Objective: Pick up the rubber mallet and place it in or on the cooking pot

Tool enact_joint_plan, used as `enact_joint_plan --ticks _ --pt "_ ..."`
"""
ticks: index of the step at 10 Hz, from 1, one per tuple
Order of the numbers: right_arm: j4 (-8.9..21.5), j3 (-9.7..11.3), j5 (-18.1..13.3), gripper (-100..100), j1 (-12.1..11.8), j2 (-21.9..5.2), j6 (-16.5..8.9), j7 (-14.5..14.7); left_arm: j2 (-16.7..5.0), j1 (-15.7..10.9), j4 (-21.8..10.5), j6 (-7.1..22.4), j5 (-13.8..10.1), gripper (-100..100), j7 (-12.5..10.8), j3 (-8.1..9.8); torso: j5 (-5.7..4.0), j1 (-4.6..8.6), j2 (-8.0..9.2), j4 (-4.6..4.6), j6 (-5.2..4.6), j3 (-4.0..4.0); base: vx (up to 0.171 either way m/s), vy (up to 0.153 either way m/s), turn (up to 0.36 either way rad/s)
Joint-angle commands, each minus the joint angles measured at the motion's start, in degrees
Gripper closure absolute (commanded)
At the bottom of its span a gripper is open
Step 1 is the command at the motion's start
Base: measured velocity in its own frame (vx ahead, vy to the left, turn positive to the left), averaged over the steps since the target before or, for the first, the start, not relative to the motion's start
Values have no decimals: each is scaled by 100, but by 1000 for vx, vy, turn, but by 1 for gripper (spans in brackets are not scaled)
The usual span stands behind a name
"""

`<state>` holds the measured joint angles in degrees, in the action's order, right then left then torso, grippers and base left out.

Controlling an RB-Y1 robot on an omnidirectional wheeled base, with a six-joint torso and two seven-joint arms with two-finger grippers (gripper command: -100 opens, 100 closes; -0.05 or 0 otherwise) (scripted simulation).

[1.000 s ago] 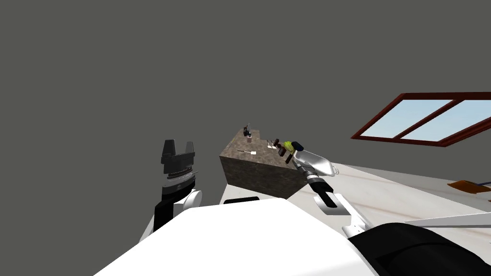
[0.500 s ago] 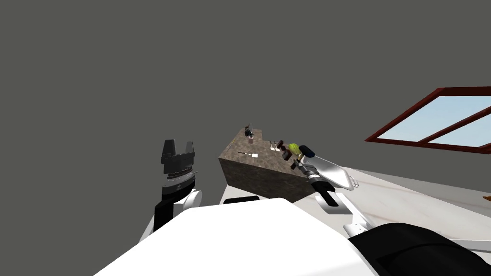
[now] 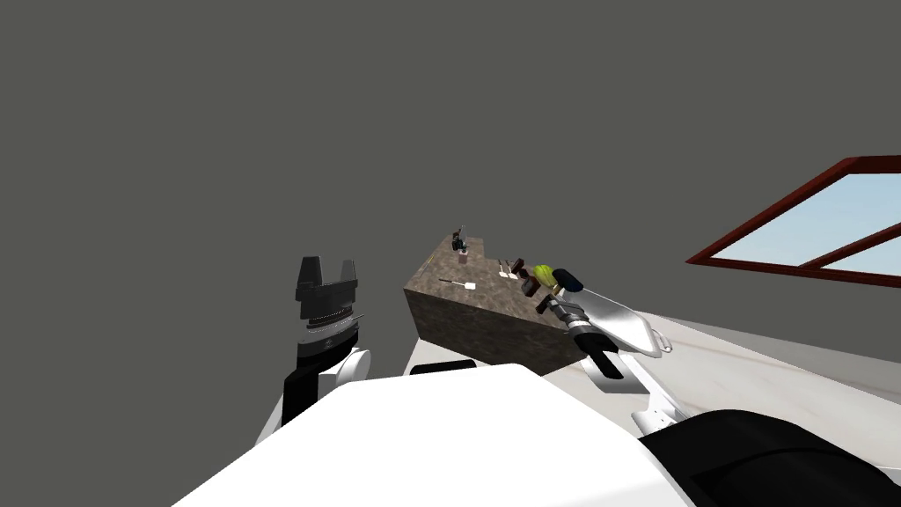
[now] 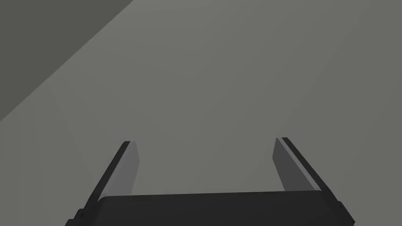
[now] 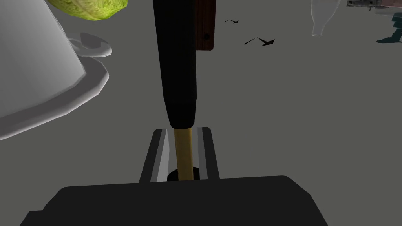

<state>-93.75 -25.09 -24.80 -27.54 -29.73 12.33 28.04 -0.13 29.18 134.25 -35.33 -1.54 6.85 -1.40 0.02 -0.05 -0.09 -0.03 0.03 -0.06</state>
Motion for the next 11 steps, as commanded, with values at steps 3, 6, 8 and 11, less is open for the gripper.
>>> enact_joint_plan --ticks 3,6,8,11 --pt "0 0 0 0 0 0 0 0 0 0 0 0 0 0 0 0 0 1 0 0 0 0 0 0 0" --pt "-152 106 -35 100 -62 49 28 25 0 1 0 0 0 0 0 0 -11 6 12 -6 -21 3 7 -2 -166" --pt "-202 149 -35 100 -150 37 9 44 0 0 0 0 0 0 0 0 -12 10 12 -5 -13 3 -45 22 -27" --pt "-415 266 -34 100 -407 -158 -160 156 1 -2 0 0 0 0 0 -1 -61 -12 105 -27 -52 37 -159 73 -72"
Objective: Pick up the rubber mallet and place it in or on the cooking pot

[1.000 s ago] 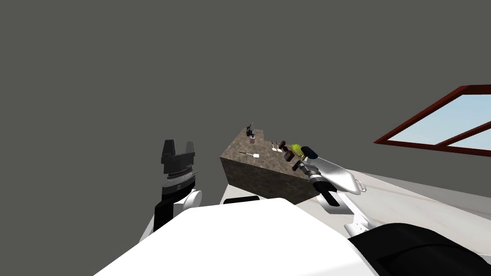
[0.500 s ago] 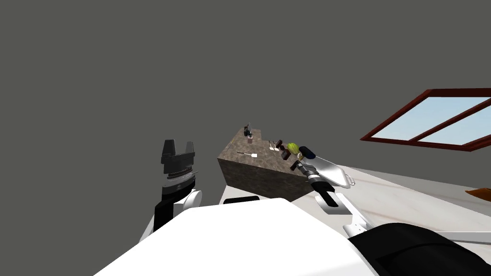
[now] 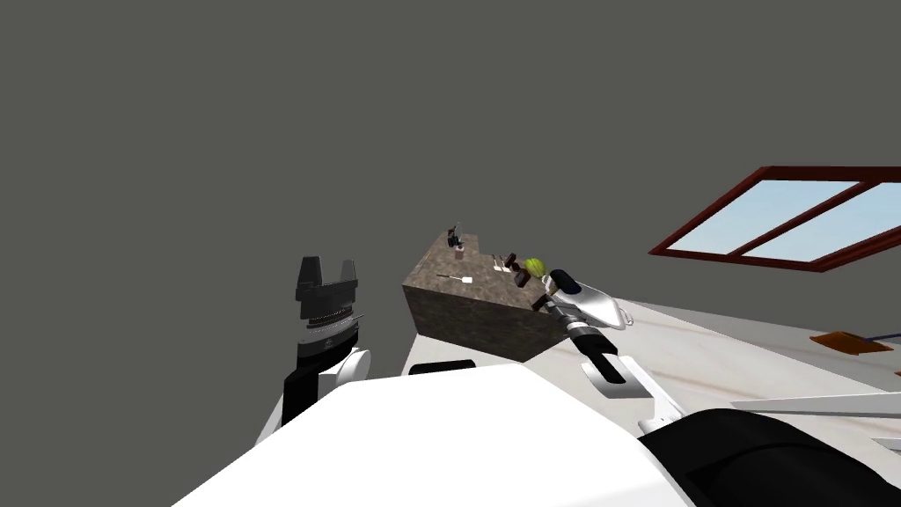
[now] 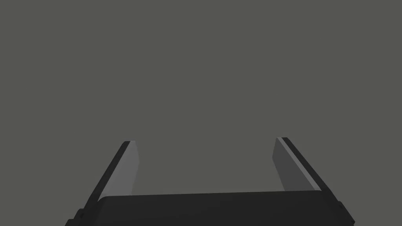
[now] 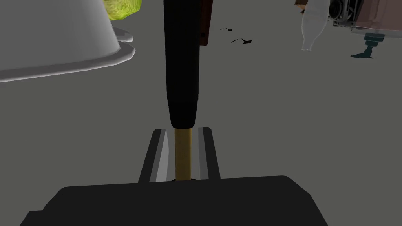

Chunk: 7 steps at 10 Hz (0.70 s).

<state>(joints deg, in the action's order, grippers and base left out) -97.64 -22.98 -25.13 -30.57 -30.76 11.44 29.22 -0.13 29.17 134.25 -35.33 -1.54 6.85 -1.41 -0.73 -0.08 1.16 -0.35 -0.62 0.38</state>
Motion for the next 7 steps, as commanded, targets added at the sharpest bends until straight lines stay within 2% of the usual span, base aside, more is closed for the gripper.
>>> enact_joint_plan --ticks 1,2,4,7 --pt "-102 89 -3 100 -180 -129 -131 76 0 0 0 0 0 0 0 0 0 0 0 0 0 0 -176 66 -88" --pt "-269 152 -6 100 -337 -297 -263 152 0 0 0 0 0 0 0 0 -4 8 8 -1 -2 3 -167 44 -88" --pt "-450 201 -5 100 -499 -484 -403 213 -1 0 0 0 0 0 0 0 -1 22 -2 -1 1 -1 -115 9 -57" --pt "-728 240 7 100 -737 -775 -613 263 -1 1 0 0 0 0 0 1 0 37 -48 -12 10 -28 -56 -23 -34"
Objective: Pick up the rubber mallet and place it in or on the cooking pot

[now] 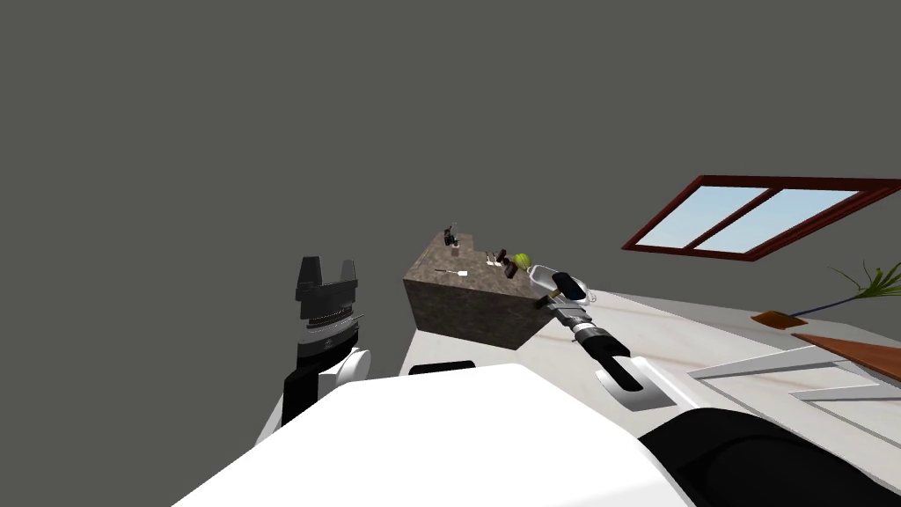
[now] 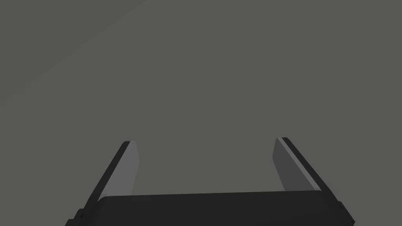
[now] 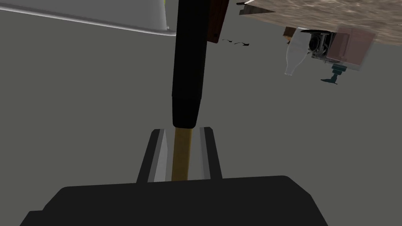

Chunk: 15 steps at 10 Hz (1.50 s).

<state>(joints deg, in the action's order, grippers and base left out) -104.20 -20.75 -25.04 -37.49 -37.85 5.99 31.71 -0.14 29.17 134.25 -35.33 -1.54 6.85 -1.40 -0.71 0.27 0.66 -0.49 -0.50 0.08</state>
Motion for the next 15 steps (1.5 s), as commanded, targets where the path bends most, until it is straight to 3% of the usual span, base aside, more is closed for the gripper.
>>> enact_joint_plan --ticks 1,4,8,15 --pt "-160 22 3 100 -119 -160 -133 21 0 0 0 0 0 0 0 0 0 0 0 0 0 0 -59 -12 -30" --pt "-502 -14 39 100 -406 -548 -401 -33 0 0 0 0 0 0 0 0 7 -13 4 -1 1 1 -76 -10 -45" --pt "-709 -195 204 100 -595 -922 -661 -383 0 0 0 0 0 0 0 0 14 -16 -14 -2 6 -7 -40 -16 4" --pt "-856 -647 650 100 -710 -1329 -881 -1227 -1 2 1 0 0 0 0 1 -2 48 -95 -17 17 -54 99 -112 26"
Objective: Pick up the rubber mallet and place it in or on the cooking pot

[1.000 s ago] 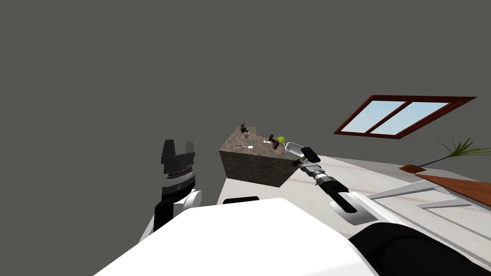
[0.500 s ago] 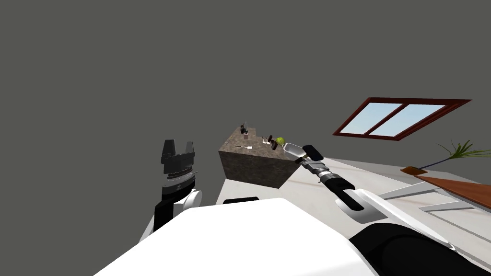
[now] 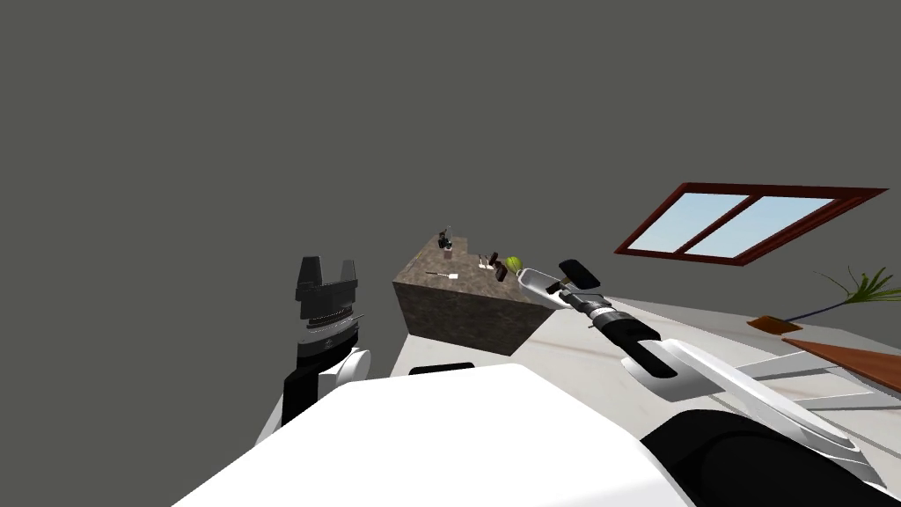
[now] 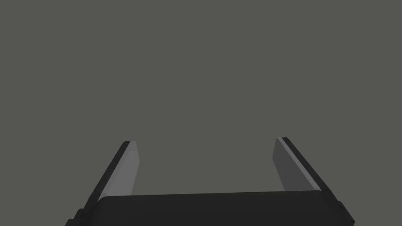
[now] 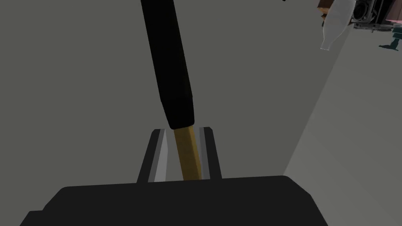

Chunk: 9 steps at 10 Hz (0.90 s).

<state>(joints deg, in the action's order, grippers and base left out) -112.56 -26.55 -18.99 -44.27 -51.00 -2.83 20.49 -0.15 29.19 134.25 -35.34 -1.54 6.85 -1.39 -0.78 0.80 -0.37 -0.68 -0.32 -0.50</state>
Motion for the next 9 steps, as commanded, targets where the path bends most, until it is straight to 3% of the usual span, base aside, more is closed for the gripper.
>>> enact_joint_plan --ticks 1,8,9 --pt "-45 -146 118 100 -47 -73 -23 -244 0 0 0 0 0 0 0 0 0 0 0 0 0 0 128 -155 36" --pt "-214 -635 554 100 -125 -402 -130 -1072 0 0 0 0 0 0 0 0 -6 3 11 6 2 7 114 -136 28" --pt "-196 -594 522 100 -116 -396 -136 -992 0 0 0 0 0 0 0 0 -6 -1 19 8 1 13 34 -57 15"
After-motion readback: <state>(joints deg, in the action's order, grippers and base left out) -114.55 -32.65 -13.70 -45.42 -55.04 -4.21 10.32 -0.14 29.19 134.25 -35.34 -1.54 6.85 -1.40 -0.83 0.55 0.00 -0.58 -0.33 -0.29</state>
